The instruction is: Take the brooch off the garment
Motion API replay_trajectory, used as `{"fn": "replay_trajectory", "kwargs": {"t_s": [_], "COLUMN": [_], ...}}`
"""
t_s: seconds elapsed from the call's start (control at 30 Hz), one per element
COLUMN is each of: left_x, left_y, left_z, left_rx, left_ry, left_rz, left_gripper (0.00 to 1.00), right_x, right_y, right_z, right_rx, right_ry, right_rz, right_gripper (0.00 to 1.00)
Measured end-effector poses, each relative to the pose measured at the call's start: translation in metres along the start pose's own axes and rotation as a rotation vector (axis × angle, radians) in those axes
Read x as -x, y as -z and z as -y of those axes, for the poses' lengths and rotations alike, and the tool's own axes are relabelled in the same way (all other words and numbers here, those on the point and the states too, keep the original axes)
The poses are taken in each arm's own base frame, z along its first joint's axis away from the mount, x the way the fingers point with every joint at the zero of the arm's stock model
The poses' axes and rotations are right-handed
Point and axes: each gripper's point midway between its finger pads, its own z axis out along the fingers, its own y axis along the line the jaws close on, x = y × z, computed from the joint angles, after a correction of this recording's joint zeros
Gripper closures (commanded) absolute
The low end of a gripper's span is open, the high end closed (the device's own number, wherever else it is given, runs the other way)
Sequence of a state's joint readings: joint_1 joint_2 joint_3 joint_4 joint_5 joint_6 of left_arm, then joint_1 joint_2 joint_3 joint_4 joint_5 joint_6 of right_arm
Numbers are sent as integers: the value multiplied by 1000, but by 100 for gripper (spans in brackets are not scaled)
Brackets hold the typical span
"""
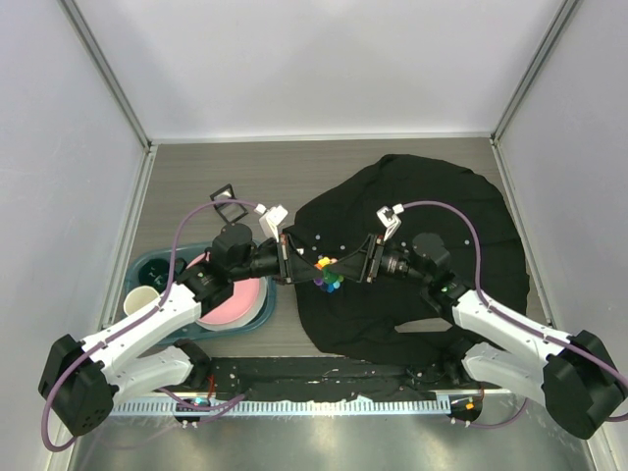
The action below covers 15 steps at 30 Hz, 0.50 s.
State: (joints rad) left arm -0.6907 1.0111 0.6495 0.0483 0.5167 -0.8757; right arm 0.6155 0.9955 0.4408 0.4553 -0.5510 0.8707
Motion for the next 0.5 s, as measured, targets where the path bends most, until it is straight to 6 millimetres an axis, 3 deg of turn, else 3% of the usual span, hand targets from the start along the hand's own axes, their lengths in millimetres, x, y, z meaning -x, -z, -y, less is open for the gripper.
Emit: {"fn": "replay_trajectory", "kwargs": {"t_s": [0.5], "left_x": [-1], "left_y": [1], "left_z": [0], "left_rx": [1], "left_ry": [6], "left_rz": [-5], "left_gripper": [100], "right_x": [0], "right_y": [-2], "right_z": [1], "right_rx": [10], "right_ry": [2], "right_rz": [2], "right_gripper": [87]}}
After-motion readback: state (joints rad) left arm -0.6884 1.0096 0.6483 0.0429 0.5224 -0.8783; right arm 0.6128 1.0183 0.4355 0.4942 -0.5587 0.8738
